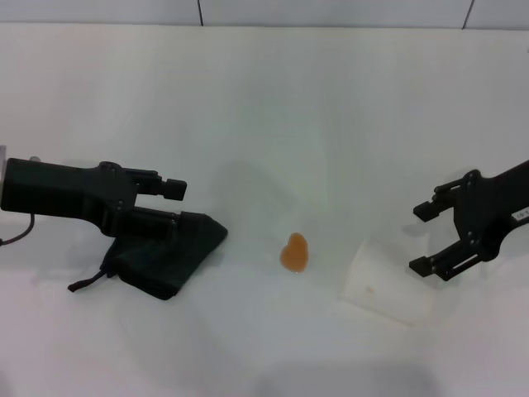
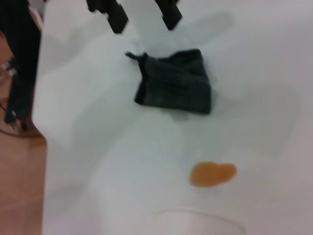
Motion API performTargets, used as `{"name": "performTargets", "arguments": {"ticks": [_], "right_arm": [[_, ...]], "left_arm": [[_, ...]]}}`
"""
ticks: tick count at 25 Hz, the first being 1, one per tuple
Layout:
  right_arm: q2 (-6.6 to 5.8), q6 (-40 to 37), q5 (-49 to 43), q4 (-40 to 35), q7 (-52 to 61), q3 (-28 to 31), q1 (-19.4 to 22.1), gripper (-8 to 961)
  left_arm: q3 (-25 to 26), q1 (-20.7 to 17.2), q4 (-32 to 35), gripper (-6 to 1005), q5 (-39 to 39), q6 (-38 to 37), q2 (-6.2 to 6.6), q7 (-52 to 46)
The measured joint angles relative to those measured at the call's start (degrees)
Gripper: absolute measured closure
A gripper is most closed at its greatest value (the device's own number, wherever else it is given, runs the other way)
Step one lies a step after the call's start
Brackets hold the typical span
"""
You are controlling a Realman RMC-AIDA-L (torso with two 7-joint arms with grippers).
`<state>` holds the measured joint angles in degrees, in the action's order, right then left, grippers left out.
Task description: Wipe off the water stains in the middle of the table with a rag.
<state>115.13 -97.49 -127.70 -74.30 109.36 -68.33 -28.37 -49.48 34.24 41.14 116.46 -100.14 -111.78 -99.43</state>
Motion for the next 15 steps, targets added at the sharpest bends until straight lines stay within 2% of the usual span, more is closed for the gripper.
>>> {"name": "performTargets", "arguments": {"ticks": [10, 15], "right_arm": [[-0.08, -3.8, -7.99, -5.33, 8.15, -2.76, -2.23, 103], [0.05, -5.66, -7.39, -7.91, 10.64, -4.13, -2.3, 103]], "left_arm": [[0.25, -0.01, 0.0, 212, -0.01, 0.13, 0.13, 0.19], [0.32, 0.1, 0.0, 212, -0.01, 0.18, 0.18, 0.21]]}}
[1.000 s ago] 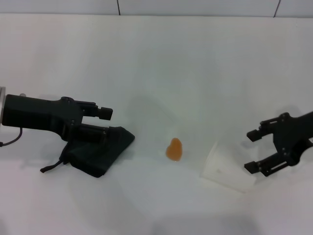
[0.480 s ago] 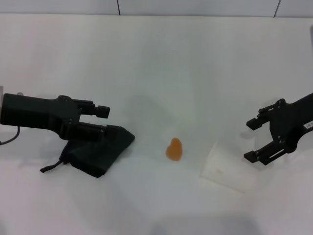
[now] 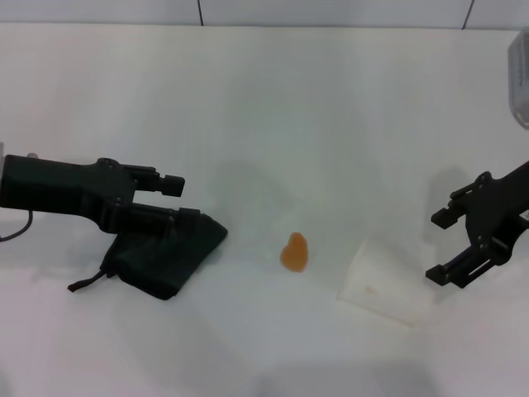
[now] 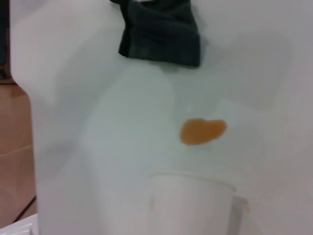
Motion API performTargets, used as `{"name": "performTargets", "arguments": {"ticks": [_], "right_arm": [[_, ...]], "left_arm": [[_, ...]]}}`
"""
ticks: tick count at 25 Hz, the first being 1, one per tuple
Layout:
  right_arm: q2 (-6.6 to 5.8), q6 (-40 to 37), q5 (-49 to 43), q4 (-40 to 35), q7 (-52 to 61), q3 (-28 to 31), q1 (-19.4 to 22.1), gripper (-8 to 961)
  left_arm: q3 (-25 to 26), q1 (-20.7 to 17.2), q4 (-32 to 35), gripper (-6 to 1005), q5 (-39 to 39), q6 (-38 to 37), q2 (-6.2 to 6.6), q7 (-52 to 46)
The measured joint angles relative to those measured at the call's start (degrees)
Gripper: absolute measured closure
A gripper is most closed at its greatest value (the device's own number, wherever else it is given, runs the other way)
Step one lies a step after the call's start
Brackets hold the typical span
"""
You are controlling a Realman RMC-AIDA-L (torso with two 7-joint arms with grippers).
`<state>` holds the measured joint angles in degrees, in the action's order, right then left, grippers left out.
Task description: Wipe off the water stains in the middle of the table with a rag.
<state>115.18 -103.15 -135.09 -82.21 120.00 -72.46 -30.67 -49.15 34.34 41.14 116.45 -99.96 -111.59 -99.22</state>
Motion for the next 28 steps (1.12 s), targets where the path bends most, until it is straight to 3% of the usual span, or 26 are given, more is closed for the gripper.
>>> {"name": "performTargets", "arguments": {"ticks": [11, 28], "right_arm": [[0.17, 2.47, 2.66, -2.6, 4.13, -7.37, 0.22, 104], [0.23, 5.75, 2.06, -1.99, 4.62, -9.74, 0.41, 107]], "left_arm": [[-0.02, 0.1, -0.01, 212, 0.0, 0.04, 0.19, 0.61], [-0.15, 0.04, -0.01, 212, 0.0, 0.03, 0.24, 0.97]]}}
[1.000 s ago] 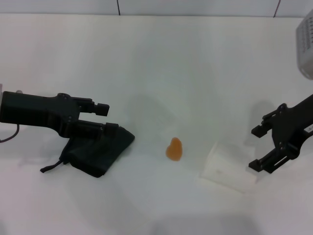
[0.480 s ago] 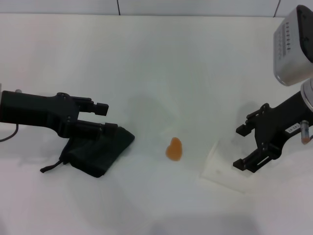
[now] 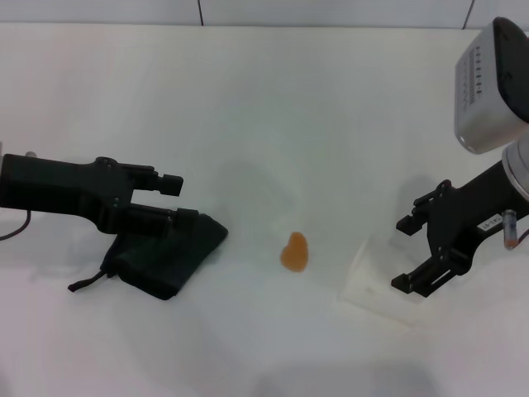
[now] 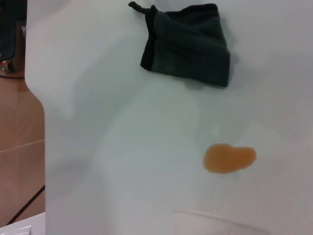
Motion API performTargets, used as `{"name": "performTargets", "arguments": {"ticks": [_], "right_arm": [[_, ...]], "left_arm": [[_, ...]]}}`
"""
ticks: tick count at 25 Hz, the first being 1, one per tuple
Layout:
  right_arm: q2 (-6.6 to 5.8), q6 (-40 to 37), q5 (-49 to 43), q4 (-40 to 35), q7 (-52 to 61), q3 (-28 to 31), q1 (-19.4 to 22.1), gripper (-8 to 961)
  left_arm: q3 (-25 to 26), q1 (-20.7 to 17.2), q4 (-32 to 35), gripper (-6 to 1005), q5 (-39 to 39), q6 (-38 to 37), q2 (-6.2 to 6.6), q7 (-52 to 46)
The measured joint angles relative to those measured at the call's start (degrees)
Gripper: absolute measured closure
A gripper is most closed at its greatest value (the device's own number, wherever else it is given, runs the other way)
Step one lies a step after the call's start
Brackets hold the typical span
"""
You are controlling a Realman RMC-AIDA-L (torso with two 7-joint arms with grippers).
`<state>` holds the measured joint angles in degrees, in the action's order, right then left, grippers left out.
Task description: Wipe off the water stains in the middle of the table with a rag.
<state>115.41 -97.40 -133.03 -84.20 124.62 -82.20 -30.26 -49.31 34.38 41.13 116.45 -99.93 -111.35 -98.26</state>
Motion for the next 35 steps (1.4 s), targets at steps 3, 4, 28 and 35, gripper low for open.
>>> {"name": "performTargets", "arguments": {"ticks": [3, 4, 28, 35], "right_arm": [[0.0, 0.11, 0.05, 0.0, 0.06, -0.22, 0.1, 108], [0.0, 0.19, 0.12, 0.01, 0.07, -0.24, 0.15, 108], [0.17, 2.77, 1.47, 1.08, 0.82, -3.05, 0.48, 109], [0.17, 4.48, 1.07, 1.78, 0.95, -4.14, 0.56, 109]], "left_arm": [[0.0, -0.01, 0.0, 213, 0.0, 0.0, 0.0, 0.0], [0.0, 0.0, 0.0, 213, 0.0, 0.0, 0.0, 0.0], [-0.09, -0.02, 0.0, 213, 0.0, 0.62, 0.0, 0.25], [-0.09, -0.21, 0.0, 213, 0.0, 0.61, 0.0, 0.35]]}}
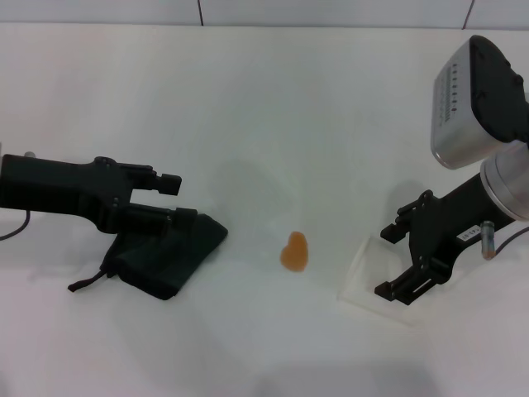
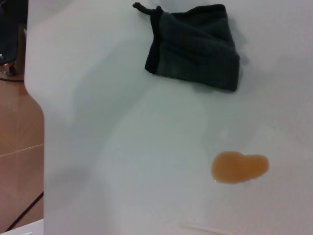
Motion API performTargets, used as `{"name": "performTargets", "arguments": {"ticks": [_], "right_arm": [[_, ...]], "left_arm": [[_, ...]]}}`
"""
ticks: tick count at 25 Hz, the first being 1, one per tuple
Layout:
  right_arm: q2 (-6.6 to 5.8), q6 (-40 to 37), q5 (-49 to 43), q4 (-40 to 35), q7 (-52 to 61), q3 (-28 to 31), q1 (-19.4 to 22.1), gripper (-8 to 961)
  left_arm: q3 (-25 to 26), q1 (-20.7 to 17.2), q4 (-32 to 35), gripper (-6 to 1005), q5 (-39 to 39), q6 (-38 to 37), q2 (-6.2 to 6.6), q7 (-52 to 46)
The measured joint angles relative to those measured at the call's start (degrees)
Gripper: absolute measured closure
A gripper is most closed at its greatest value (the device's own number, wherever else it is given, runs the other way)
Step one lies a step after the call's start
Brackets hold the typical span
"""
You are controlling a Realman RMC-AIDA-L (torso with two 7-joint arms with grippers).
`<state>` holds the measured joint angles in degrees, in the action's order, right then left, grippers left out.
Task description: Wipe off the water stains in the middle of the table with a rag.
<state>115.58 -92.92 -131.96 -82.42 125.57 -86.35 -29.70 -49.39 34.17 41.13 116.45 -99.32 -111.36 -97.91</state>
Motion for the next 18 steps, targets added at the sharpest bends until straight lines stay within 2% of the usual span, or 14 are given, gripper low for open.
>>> {"name": "performTargets", "arguments": {"ticks": [18], "right_arm": [[-0.05, 2.03, -0.41, 1.23, -0.03, -1.0, 0.41, 110]], "left_arm": [[0.0, 0.0, 0.0, 213, 0.0, 0.0, -0.09, 0.04]]}}
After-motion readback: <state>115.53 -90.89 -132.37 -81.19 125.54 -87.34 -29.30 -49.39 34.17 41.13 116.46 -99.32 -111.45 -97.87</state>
